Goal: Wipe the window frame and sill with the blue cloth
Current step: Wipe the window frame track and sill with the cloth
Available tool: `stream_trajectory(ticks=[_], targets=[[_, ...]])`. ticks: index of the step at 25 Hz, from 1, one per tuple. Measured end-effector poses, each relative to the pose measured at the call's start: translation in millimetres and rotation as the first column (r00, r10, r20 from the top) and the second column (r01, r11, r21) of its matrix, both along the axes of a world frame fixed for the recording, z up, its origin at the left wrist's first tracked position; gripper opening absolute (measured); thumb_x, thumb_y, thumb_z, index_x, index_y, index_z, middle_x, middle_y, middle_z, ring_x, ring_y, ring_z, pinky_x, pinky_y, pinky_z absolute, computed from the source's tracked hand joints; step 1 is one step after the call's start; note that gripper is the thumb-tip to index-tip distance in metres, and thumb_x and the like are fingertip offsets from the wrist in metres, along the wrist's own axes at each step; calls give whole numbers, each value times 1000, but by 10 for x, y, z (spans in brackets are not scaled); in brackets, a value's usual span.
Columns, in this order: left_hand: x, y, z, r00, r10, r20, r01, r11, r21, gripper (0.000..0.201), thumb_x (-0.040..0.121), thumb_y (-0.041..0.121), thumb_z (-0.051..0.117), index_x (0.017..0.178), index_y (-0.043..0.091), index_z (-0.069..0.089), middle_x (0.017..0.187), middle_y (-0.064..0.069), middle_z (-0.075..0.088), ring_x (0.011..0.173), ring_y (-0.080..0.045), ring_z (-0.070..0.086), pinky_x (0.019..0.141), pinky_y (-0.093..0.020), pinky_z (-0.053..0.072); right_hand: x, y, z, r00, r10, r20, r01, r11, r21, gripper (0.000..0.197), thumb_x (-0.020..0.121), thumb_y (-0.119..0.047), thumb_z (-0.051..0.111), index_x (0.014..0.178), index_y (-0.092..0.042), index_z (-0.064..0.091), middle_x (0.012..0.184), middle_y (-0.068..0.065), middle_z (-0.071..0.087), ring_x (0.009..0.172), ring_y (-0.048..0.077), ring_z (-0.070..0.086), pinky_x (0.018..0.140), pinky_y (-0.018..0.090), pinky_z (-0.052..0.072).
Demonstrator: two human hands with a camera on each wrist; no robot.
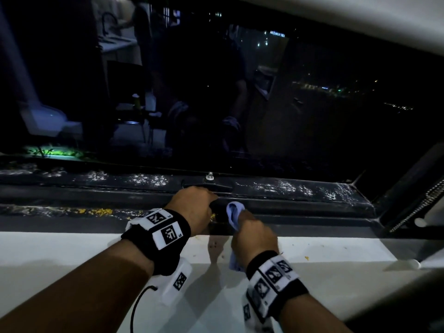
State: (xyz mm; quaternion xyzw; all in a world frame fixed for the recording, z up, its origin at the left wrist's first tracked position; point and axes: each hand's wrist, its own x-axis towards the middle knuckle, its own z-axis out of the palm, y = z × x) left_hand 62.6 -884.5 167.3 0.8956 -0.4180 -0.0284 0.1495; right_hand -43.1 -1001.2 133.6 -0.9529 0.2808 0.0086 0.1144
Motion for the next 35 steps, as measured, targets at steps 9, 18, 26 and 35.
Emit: stream_trajectory(ticks=[9,18,26,35], targets=[[70,199,-50,998,17,-55,-26,986,-166,48,84,6,47,130,18,51,136,-4,53,124,-21,47,105,-31,37,103,165,-51,968,236,-85,-240,970,-44,43,87,-19,45,129,-25,39,128,10,55,102,34,62,84,39,48],[175,666,-262,973,157,172,-140,984,-108,50,81,11,52,130,9,49,135,-6,50,122,-25,43,106,-32,32,439,556,-267,978,-65,-199,55,997,-56,60,94,-2,39,138,21,5,147,40,6,114,45,53,84,47,48],[165,656,-362,967,143,210,-128,988,-85,53,70,13,66,121,6,57,120,-8,60,103,-30,55,89,-38,49,327,669,-248,966,170,-195,-182,982,-47,65,89,-8,49,144,5,18,151,31,13,94,45,63,73,47,49],[159,752,-307,984,92,153,-84,995,-57,56,88,20,45,141,15,29,137,3,35,118,-19,36,101,-32,40,266,568,-83,980,-70,-186,67,997,-25,57,94,-8,39,144,3,13,150,24,22,113,36,57,90,42,46]])
